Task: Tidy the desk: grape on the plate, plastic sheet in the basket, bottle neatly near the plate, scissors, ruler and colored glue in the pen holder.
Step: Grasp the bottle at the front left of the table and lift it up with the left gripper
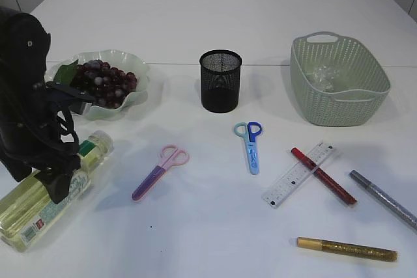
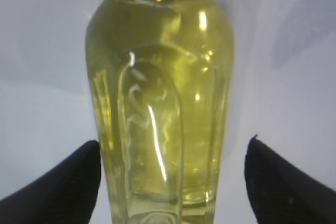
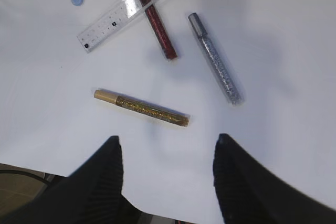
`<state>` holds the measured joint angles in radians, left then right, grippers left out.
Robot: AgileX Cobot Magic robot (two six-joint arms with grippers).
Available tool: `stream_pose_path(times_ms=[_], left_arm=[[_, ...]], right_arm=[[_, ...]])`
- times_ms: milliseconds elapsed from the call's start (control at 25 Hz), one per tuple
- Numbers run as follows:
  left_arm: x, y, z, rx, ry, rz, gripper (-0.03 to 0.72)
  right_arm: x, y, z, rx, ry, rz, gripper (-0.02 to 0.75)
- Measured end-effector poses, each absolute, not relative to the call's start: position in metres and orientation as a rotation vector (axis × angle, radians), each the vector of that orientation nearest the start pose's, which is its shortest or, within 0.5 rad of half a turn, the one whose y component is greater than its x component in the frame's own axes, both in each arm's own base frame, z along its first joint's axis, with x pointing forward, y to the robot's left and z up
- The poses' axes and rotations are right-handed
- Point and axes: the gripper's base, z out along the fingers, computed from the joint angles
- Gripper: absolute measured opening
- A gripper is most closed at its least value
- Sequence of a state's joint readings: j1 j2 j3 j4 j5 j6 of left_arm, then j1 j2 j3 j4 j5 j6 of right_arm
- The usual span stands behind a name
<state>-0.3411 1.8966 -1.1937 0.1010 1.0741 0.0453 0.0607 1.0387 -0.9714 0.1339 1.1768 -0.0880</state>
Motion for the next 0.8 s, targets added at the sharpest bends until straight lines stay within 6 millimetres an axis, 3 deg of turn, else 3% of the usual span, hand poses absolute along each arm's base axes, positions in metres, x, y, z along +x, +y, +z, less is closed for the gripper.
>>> stream_pose_path(times_ms=[800], left_arm=[[0.324,-0.102,0.148,0.719,3.139,0.232,0.615]], right_arm=[[0.177,0.022,0.331,-0.166,2.706,0.174,0.439]])
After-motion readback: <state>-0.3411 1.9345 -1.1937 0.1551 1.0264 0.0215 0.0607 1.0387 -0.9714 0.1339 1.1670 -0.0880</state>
